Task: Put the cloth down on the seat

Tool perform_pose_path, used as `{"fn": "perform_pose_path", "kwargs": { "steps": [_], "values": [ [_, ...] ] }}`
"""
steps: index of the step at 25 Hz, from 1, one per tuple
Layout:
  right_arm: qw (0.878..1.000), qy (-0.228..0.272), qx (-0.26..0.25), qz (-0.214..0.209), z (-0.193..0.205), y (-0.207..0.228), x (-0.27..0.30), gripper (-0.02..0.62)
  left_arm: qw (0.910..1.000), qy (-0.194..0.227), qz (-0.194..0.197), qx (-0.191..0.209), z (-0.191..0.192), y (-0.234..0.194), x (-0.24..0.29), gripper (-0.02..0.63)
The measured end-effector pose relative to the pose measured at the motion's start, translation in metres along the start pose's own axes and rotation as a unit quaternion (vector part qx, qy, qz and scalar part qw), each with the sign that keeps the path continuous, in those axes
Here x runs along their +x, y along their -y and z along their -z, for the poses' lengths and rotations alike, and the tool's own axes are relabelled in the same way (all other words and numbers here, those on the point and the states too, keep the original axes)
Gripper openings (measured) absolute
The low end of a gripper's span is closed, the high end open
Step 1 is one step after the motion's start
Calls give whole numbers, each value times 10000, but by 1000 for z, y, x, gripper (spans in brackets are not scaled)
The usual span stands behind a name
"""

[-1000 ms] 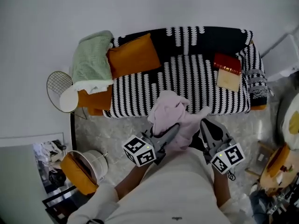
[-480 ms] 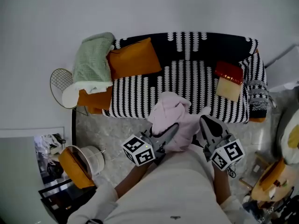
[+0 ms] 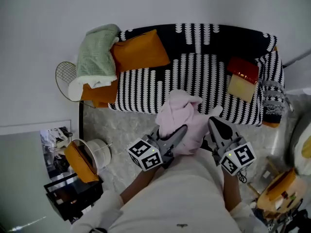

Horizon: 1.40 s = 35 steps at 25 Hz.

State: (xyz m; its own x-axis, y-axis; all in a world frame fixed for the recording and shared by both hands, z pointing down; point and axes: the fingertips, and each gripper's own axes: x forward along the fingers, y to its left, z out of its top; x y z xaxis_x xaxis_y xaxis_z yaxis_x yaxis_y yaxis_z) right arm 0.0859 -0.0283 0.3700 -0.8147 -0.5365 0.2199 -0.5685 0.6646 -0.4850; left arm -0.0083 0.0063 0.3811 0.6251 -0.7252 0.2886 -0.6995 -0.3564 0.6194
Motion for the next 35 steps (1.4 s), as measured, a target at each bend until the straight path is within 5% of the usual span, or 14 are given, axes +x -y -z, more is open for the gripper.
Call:
{"fn": "perform_pose_path", "kwargs": {
  "steps": [12,27,35],
  "values": [
    [9995,-246,147,-106,3,3,32,9,9997,-100,-133,-192,-5,-31,6,166],
    [9989,-205,-91,405,-18,-7,98,9,9980,-446,433,93,-46,-111,29,166],
    [9960,-260,-105,850,-16,2,128,9,9929,-978,666,81,-37,-169,60,167]
  ]
}}
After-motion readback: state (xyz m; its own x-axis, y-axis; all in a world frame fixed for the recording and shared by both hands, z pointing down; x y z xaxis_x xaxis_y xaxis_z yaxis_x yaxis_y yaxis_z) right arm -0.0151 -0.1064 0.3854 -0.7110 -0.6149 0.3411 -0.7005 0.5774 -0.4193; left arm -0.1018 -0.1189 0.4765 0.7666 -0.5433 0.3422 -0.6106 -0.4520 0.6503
